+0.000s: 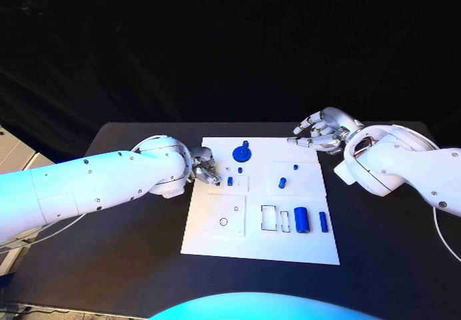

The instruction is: Assemble the parts on the task board

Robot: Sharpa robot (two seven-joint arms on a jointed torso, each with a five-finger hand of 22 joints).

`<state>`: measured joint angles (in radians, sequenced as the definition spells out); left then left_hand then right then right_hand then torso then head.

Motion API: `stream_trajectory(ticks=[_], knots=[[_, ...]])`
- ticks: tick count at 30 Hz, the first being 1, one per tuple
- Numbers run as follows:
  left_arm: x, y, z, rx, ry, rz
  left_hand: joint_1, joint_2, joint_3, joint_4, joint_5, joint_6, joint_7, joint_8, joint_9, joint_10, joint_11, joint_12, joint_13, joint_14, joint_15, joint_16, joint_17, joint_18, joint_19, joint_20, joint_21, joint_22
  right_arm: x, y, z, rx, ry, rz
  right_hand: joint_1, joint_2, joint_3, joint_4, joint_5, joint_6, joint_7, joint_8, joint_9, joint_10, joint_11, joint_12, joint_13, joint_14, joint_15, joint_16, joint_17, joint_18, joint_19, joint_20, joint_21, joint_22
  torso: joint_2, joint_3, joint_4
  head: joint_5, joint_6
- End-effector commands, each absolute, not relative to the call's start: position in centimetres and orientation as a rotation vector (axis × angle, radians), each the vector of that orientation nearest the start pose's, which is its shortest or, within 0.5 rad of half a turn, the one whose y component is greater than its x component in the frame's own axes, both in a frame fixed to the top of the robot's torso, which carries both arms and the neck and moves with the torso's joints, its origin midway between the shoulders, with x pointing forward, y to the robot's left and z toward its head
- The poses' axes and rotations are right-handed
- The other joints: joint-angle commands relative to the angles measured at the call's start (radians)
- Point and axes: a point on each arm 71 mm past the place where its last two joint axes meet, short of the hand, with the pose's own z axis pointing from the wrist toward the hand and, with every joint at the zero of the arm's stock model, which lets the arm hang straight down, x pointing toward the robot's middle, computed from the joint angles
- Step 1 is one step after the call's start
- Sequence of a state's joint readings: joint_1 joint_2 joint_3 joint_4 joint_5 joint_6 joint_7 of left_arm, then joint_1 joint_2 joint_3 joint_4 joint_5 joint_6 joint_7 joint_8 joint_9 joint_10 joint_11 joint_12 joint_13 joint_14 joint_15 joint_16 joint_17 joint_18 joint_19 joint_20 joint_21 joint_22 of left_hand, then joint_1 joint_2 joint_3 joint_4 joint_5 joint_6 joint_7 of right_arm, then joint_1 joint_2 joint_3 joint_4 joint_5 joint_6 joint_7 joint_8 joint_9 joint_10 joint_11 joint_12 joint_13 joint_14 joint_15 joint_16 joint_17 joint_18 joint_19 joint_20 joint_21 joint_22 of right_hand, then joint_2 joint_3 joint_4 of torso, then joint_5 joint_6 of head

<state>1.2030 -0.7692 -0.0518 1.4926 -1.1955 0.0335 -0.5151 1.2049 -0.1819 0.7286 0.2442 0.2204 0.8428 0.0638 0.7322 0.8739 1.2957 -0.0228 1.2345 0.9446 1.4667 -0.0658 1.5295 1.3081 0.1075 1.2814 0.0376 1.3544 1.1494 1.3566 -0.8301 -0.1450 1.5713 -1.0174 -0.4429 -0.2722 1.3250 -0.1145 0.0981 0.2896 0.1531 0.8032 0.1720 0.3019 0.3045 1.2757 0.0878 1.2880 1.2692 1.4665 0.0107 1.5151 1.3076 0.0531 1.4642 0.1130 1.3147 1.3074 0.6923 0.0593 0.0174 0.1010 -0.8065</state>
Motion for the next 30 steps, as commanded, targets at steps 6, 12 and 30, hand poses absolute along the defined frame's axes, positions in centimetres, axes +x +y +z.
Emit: stream_trajectory(ticks=[6,12,30], knots=[[48.21,18.83,-22.88,-0.096,2.238,-0.381,0.001,0.007,0.137,-0.129,0.005,0.018,-0.012,0.002,-0.002,0.006,0.002,0.004,0.001,0.079,-0.009,0.004,0.164,-0.014,0.007,0.002,0.006,0.001,49.48,-19.81,-15.13,0.317,1.719,0.700,-0.002,0.012,-0.006,0.002,0.002,0.002,-0.003,0.004,-0.001,0.000,-0.002,0.003,0.000,0.072,-0.001,-0.005,0.134,0.005,-0.005,-0.001,-0.003,0.107,0.001,0.0004,-0.0008,0.000,0.000],[48.26,18.77,-23.05,-0.100,2.254,-0.380,-0.003,0.006,0.139,-0.128,0.003,0.019,-0.012,0.002,-0.001,0.007,0.002,0.005,0.002,0.078,-0.009,0.004,0.163,-0.015,0.007,0.002,0.006,0.002,49.46,-19.83,-15.13,0.317,1.719,0.700,-0.002,0.012,-0.006,0.002,0.002,0.002,-0.003,0.004,-0.001,0.000,-0.002,0.003,0.000,0.072,-0.001,-0.005,0.134,0.005,-0.005,-0.001,-0.003,0.107,0.001,0.0005,-0.0007,-0.002,-0.004],[48.39,18.41,-23.47,-0.125,2.274,-0.395,-0.066,-0.007,0.128,-0.105,-0.005,0.030,-0.020,0.015,0.006,0.015,-0.003,0.009,0.009,0.079,-0.012,0.004,0.165,-0.015,0.006,0.002,0.005,0.001,49.46,-19.84,-15.14,0.318,1.717,0.701,-0.001,0.013,-0.007,0.002,0.002,0.003,-0.003,0.005,0.000,0.000,-0.002,0.003,-0.001,0.071,-0.002,-0.006,0.132,0.005,-0.006,-0.001,-0.005,0.106,0.001,0.0002,0.0002,-0.007,-0.009]])
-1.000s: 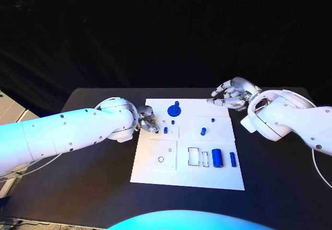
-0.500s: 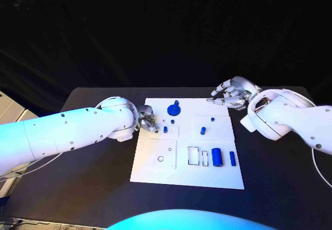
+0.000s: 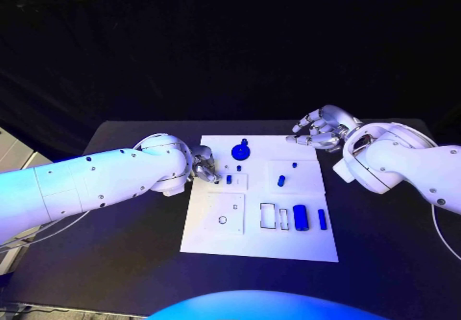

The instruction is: Assemble the parts on the task board

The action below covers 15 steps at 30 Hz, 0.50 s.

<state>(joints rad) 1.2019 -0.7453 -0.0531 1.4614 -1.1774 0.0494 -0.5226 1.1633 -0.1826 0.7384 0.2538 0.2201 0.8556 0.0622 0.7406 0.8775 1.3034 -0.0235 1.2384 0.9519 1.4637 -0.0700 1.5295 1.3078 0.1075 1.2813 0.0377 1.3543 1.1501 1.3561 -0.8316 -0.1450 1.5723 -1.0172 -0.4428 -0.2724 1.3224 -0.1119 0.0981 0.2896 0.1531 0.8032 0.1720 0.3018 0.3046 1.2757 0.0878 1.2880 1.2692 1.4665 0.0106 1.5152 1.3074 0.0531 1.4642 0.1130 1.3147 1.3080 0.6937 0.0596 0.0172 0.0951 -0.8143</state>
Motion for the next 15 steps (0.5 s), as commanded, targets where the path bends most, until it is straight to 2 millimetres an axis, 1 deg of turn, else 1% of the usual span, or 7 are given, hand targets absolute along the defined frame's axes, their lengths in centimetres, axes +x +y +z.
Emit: stream_trajectory(ticks=[1,4,6,9,15], knots=[[48.40,18.41,-23.47,-0.128,2.274,-0.397,-0.050,-0.010,0.097,-0.096,-0.007,0.021,-0.021,0.008,0.003,0.008,-0.004,0.005,0.002,0.082,-0.010,0.004,0.165,-0.015,0.006,0.002,0.003,-0.001,49.46,-19.84,-15.14,0.318,1.717,0.701,0.001,0.011,-0.007,0.002,0.002,0.003,-0.003,0.005,0.000,-0.001,-0.002,0.002,-0.002,0.071,-0.002,-0.006,0.133,0.005,-0.006,-0.001,-0.005,0.105,-0.001,-0.0003,0.0007,-0.002,-0.002],[48.45,18.45,-23.51,-0.136,2.276,-0.400,-0.083,-0.015,0.066,-0.072,-0.009,0.024,-0.024,0.007,0.002,0.006,-0.007,0.004,0.001,0.082,-0.012,0.004,0.164,-0.014,0.005,0.001,0.001,-0.002,49.47,-19.86,-15.14,0.318,1.717,0.700,0.001,0.011,-0.007,0.002,0.002,0.003,-0.003,0.005,0.000,-0.001,-0.002,0.002,-0.002,0.071,-0.002,-0.006,0.133,0.005,-0.006,-0.001,-0.005,0.105,-0.001,-0.0002,0.0011,-0.001,-0.002],[48.48,18.51,-23.53,-0.140,2.277,-0.401,-0.113,-0.021,0.027,-0.046,-0.008,0.029,-0.025,0.007,0.000,0.005,-0.007,0.004,0.000,0.082,-0.013,0.003,0.163,-0.014,0.006,0.000,0.000,-0.003,49.47,-19.87,-15.14,0.319,1.716,0.700,0.000,0.012,-0.007,0.002,0.002,0.003,-0.003,0.006,-0.001,0.000,-0.002,0.003,-0.002,0.071,-0.002,-0.006,0.133,0.005,-0.006,-0.001,-0.005,0.106,-0.001,0.0001,0.0006,-0.001,-0.003],[48.52,18.60,-23.56,-0.144,2.279,-0.399,-0.130,-0.025,-0.006,-0.028,-0.007,0.031,-0.026,0.005,-0.002,0.003,-0.008,0.003,0.000,0.081,-0.014,0.002,0.162,-0.014,0.006,-0.001,-0.001,-0.003,49.48,-19.89,-15.14,0.319,1.716,0.700,0.000,0.012,-0.007,0.002,0.002,0.003,-0.003,0.006,-0.001,0.000,-0.002,0.003,-0.002,0.071,-0.002,-0.006,0.133,0.005,-0.006,-0.001,-0.005,0.106,-0.001,0.0002,0.0007,-0.001,-0.003],[48.64,18.84,-23.61,-0.154,2.279,-0.389,-0.141,-0.027,-0.030,-0.013,-0.005,0.033,-0.025,0.003,-0.004,0.001,-0.008,0.002,-0.001,0.081,-0.014,0.002,0.160,-0.014,0.007,-0.002,-0.003,-0.004,49.48,-19.92,-15.15,0.319,1.717,0.699,0.000,0.012,-0.007,0.002,0.002,0.003,-0.003,0.006,-0.001,0.000,-0.002,0.003,-0.002,0.071,-0.002,-0.006,0.133,0.005,-0.006,-0.001,-0.005,0.106,-0.001,-0.0003,0.0006,-0.001,-0.002]])
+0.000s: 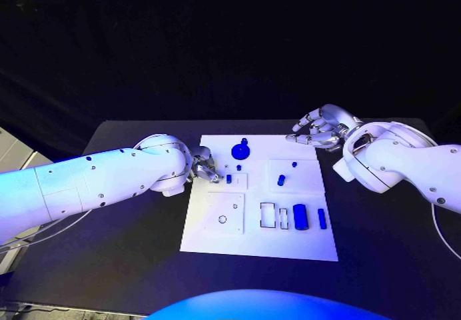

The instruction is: Assemble the parts on the task board

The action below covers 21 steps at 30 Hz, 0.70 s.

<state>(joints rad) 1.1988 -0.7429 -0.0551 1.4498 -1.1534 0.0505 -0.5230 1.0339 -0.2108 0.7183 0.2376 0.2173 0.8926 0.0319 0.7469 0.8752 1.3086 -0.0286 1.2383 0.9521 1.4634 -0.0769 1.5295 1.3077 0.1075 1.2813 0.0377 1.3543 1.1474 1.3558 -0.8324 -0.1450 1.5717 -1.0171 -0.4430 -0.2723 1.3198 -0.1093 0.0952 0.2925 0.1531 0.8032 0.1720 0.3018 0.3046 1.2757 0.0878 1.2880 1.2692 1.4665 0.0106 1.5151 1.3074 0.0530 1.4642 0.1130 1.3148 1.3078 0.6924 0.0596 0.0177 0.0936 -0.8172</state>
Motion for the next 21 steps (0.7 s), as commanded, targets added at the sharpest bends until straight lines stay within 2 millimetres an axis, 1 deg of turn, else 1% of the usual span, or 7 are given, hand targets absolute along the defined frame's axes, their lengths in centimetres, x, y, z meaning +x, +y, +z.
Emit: stream_trajectory(ticks=[1,6,9,12,16,19,21], knots=[[48.7,18.9,-23.6,-0.157,2.278,-0.386,-0.014,0.001,-0.015,0.007,-0.002,-0.004,0.005,-0.004,-0.002,-0.004,-0.002,0.002,-0.002,0.081,-0.007,0.002,0.160,-0.014,0.007,-0.002,-0.003,-0.001,49.5,-19.9,-15.2,0.320,1.717,0.699,0.003,0.010,-0.004,-0.001,0.002,0.003,-0.003,0.006,-0.001,0.000,-0.002,0.003,-0.002,0.071,-0.002,-0.006,0.133,0.006,-0.006,-0.001,-0.005,0.106,0.000,-0.0003,0.0000,0.000,0.001],[48.9,19.2,-23.6,-0.173,2.270,-0.377,-0.029,0.000,-0.048,0.033,-0.002,-0.001,0.006,-0.005,-0.004,-0.006,-0.002,0.001,-0.002,0.081,-0.007,0.001,0.159,-0.014,0.008,-0.003,-0.004,-0.001,49.5,-20.0,-15.2,0.320,1.716,0.698,0.001,0.011,-0.005,0.000,0.001,0.003,-0.003,0.006,-0.001,-0.002,-0.002,0.001,-0.004,0.071,-0.002,-0.007,0.130,0.006,-0.007,-0.001,-0.009,0.103,0.000,-0.0002,-0.0007,0.000,0.003],[49.0,19.5,-23.6,-0.183,2.262,-0.372,-0.043,-0.004,-0.090,0.051,-0.003,0.000,0.007,-0.007,-0.005,-0.007,0.000,0.001,-0.003,0.080,-0.006,0.001,0.158,-0.014,0.008,-0.003,-0.005,-0.003,49.5,-20.0,-15.2,0.321,1.715,0.698,0.001,0.011,-0.005,0.000,0.001,0.003,-0.003,0.006,-0.001,-0.002,-0.002,0.001,-0.004,0.071,-0.002,-0.007,0.130,0.006,-0.007,-0.001,-0.009,0.103,0.000,-0.0003,-0.0010,-0.001,0.004],[49.2,19.8,-23.5,-0.196,2.253,-0.365,-0.054,-0.003,-0.115,0.053,-0.003,0.001,0.008,-0.008,-0.006,-0.008,0.000,0.001,-0.003,0.080,-0.006,0.000,0.158,-0.014,0.007,-0.003,-0.007,-0.004,49.5,-20.0,-15.2,0.321,1.715,0.698,0.000,0.011,-0.005,0.000,0.001,0.002,-0.003,0.005,-0.001,-0.002,-0.002,0.001,-0.003,0.071,-0.002,-0.007,0.130,0.006,-0.007,-0.001,-0.009,0.103,0.001,-0.0004,-0.0012,-0.002,0.005],[49.4,20.3,-23.5,-0.210,2.243,-0.365,-0.060,-0.003,-0.130,0.054,-0.003,0.001,0.008,-0.009,-0.007,-0.008,0.000,0.000,-0.004,0.080,-0.006,0.000,0.158,-0.014,0.007,-0.003,-0.007,-0.004,49.5,-20.0,-15.2,0.322,1.716,0.697,0.000,0.011,-0.005,0.000,0.001,0.002,-0.003,0.005,-0.001,-0.002,-0.002,0.001,-0.003,0.071,-0.002,-0.007,0.130,0.006,-0.007,-0.001,-0.009,0.103,0.001,-0.0004,-0.0016,-0.004,0.008],[49.5,20.5,-23.4,-0.222,2.236,-0.369,-0.064,-0.007,-0.148,0.053,-0.003,-0.002,0.009,-0.011,-0.008,-0.011,0.001,-0.002,-0.008,0.079,-0.005,-0.001,0.153,-0.014,0.008,-0.003,-0.007,-0.003,49.5,-20.0,-15.2,0.322,1.716,0.697,0.000,0.011,-0.006,0.000,0.001,0.002,-0.003,0.005,-0.001,-0.003,-0.002,0.000,-0.005,0.070,-0.002,-0.007,0.129,0.006,-0.007,-0.001,-0.009,0.103,0.001,0.0000,-0.0018,-0.004,0.009],[49.6,20.6,-23.3,-0.228,2.231,-0.373,-0.071,-0.011,-0.175,0.054,-0.002,-0.003,0.010,-0.012,-0.008,-0.013,0.002,-0.003,-0.009,0.079,-0.004,-0.001,0.153,-0.014,0.009,-0.003,-0.007,-0.003,49.5,-20.0,-15.2,0.321,1.717,0.697,0.000,0.011,-0.006,0.000,0.001,0.002,-0.003,0.005,-0.001,-0.003,-0.002,0.000,-0.005,0.070,-0.002,-0.007,0.129,0.006,-0.007,-0.001,-0.009,0.103,0.000,0.0000,-0.0014,-0.006,0.010]])
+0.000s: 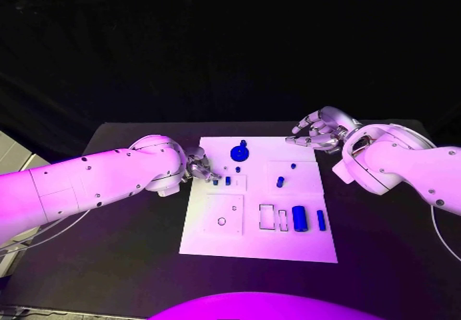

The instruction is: Assemble the parts on the task board

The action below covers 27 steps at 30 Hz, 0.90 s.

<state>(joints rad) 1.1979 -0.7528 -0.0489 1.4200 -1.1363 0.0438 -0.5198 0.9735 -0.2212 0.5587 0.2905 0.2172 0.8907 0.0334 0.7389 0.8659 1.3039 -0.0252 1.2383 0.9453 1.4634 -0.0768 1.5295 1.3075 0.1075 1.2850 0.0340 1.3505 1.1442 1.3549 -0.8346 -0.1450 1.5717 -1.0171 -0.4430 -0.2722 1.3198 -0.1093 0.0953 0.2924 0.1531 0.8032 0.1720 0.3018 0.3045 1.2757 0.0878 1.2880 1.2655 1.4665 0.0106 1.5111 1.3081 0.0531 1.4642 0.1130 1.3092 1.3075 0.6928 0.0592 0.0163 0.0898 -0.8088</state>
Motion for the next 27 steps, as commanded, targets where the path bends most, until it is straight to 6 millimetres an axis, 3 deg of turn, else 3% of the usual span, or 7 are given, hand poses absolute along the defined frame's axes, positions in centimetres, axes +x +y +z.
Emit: stream_trajectory(ticks=[1,17,19,21,22,23,27], knots=[[49.6,20.6,-23.3,-0.232,2.229,-0.377,-0.014,-0.002,-0.026,0.001,-0.002,-0.002,0.009,-0.005,0.001,-0.009,-0.001,-0.003,-0.002,0.079,-0.004,-0.002,0.153,-0.014,0.005,0.001,-0.004,0.000,49.5,-20.0,-15.2,0.321,1.717,0.697,0.000,0.011,-0.006,0.000,0.001,0.002,-0.003,0.005,-0.001,-0.003,-0.002,0.000,-0.001,0.070,-0.002,-0.003,0.129,0.006,-0.007,-0.001,-0.003,0.104,0.000,0.0003,0.0003,-0.002,0.002],[50.5,21.6,-21.4,-0.489,2.102,-0.615,-0.063,0.039,-0.180,0.004,-0.046,-0.093,0.050,-0.081,-0.046,-0.119,0.036,-0.082,-0.132,0.060,0.028,-0.024,0.102,0.001,-0.053,0.021,-0.054,-0.076,49.5,-20.0,-15.2,0.321,1.719,0.697,-0.002,0.011,-0.007,0.000,0.001,0.001,-0.003,0.005,-0.001,-0.003,-0.002,0.000,-0.001,0.069,-0.002,-0.005,0.125,0.007,-0.009,-0.002,-0.007,0.101,-0.003,0.0017,0.0013,-0.006,0.006],[50.7,21.6,-21.0,-0.526,2.056,-0.688,-0.036,0.060,-0.205,0.003,-0.039,-0.155,0.086,-0.117,-0.075,-0.291,0.071,-0.208,-0.319,-0.013,0.060,-0.096,-0.056,0.034,-0.191,0.048,-0.168,-0.245,49.5,-20.1,-15.2,0.321,1.718,0.696,-0.002,0.011,-0.007,0.000,0.001,0.001,-0.003,0.005,-0.001,-0.003,-0.002,0.000,-0.001,0.069,-0.002,-0.005,0.125,0.007,-0.009,-0.002,-0.007,0.101,-0.001,0.0009,0.0011,-0.009,0.008],[50.8,21.4,-20.6,-0.525,2.011,-0.753,0.021,0.059,-0.206,-0.001,-0.029,-0.190,0.107,-0.136,-0.096,-0.330,0.091,-0.216,-0.327,-0.041,0.077,-0.115,-0.099,0.044,-0.237,0.064,-0.209,-0.298,49.5,-20.1,-15.2,0.321,1.718,0.696,-0.002,0.011,-0.007,0.000,0.001,0.001,-0.003,0.005,-0.001,-0.003,-0.002,0.000,-0.001,0.069,-0.002,-0.005,0.125,0.007,-0.009,-0.002,-0.007,0.101,0.000,0.0001,0.0010,-0.012,0.013],[50.9,21.2,-20.4,-0.511,1.990,-0.779,0.114,0.051,-0.185,-0.025,-0.015,-0.225,0.124,-0.157,-0.116,-0.390,0.107,-0.244,-0.342,-0.121,0.092,-0.184,-0.230,0.068,-0.352,0.076,-0.307,-0.433,49.5,-20.1,-15.2,0.321,1.717,0.696,-0.002,0.011,-0.007,0.000,0.001,0.001,-0.003,0.005,-0.001,-0.003,-0.002,0.000,-0.001,0.069,-0.002,-0.005,0.125,0.007,-0.009,-0.002,-0.007,0.101,0.000,0.0001,0.0010,-0.012,0.013],[50.9,21.0,-20.1,-0.485,1.961,-0.810,0.202,0.047,-0.149,-0.045,-0.011,-0.238,0.136,-0.168,-0.136,-0.441,0.118,-0.274,-0.362,-0.212,0.104,-0.261,-0.361,0.070,-0.385,0.089,-0.345,-0.458,49.5,-20.1,-15.2,0.322,1.716,0.696,-0.003,0.011,-0.008,0.000,0.001,0.001,-0.003,0.005,-0.001,-0.004,-0.002,0.000,-0.002,0.069,-0.002,-0.007,0.122,0.008,-0.010,-0.002,-0.010,0.100,0.000,0.0001,0.0012,-0.013,0.014],[50.9,20.0,-19.3,-0.333,1.867,-0.856,0.363,0.009,-0.025,-0.088,-0.014,-0.221,0.151,-0.182,-0.191,-0.494,0.134,-0.315,-0.414,-0.378,0.122,-0.393,-0.567,0.074,-0.426,0.111,-0.414,-0.495,49.5,-20.1,-15.2,0.322,1.711,0.697,-0.003,0.012,-0.008,0.000,0.001,0.001,-0.003,0.005,-0.001,-0.007,-0.002,-0.003,-0.005,0.068,-0.002,-0.008,0.119,0.010,-0.014,-0.002,-0.019,0.095,0.000,0.0002,0.0026,-0.018,0.019]])
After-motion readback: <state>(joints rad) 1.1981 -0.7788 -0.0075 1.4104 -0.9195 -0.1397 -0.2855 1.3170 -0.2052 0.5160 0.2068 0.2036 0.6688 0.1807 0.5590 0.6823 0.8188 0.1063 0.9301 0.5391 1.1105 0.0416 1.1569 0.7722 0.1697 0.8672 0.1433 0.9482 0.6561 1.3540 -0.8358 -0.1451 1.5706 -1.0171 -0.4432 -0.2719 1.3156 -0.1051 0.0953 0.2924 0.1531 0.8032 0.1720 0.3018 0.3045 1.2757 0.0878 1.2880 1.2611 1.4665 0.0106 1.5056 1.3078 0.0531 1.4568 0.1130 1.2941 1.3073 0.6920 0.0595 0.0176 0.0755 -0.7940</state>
